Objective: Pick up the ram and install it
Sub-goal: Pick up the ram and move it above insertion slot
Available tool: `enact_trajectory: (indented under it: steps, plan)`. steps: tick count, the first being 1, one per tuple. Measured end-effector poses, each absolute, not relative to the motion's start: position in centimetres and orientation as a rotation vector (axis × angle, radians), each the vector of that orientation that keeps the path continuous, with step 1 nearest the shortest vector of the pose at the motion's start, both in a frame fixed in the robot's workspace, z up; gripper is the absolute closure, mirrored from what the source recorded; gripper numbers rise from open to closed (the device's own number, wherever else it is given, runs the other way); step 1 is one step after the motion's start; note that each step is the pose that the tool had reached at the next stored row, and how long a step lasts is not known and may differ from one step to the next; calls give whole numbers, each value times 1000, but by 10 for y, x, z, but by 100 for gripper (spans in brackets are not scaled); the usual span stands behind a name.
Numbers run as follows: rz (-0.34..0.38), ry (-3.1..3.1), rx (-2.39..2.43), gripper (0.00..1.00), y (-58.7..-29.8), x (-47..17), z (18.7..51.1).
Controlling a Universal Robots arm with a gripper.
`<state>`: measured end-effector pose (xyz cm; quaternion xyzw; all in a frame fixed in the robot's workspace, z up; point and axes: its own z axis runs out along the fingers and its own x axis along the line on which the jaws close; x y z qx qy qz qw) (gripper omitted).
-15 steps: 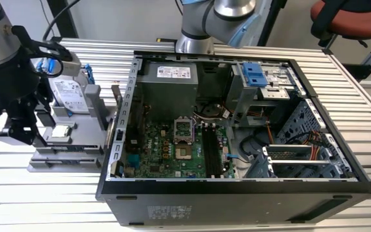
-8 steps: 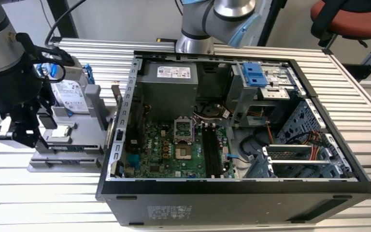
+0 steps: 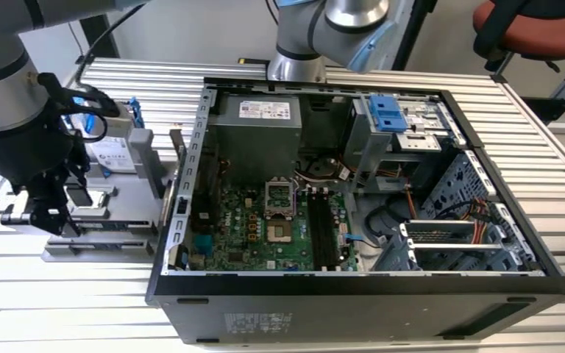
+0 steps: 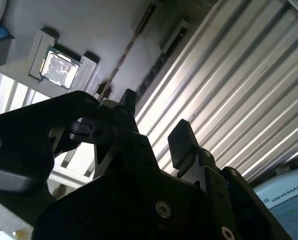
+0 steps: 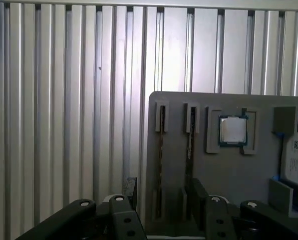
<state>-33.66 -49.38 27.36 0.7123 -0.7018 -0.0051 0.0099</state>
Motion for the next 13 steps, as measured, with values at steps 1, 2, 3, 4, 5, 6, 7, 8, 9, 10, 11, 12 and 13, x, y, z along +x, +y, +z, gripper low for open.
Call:
enact_trajectory:
  steps: [1,2,3,4,5,6,7,8,9,10,11,12,13]
  plan:
    - [6,-2193,2225,0,-493,-337,265]
    - [6,-2193,2225,0,-493,-337,263]
    - [6,-2193,2225,0,-493,-337,261]
    - [5,-2192,2225,0,-493,-337,260]
    - [4,-2191,2224,0,-493,-337,259]
    - [2,-2191,2223,0,-493,-337,258]
    - [1,-2190,2223,0,-493,-337,257]
    - [-1,-2190,2222,0,-493,-337,256]
    - [-2,-2190,2222,0,-493,-337,255]
    - [-3,-2190,2222,0,-493,-337,254]
    - [-4,-2190,2223,0,-493,-337,252]
    - [-5,-2191,2223,0,-492,-337,251]
    - [-7,-2191,2224,0,-492,-337,250]
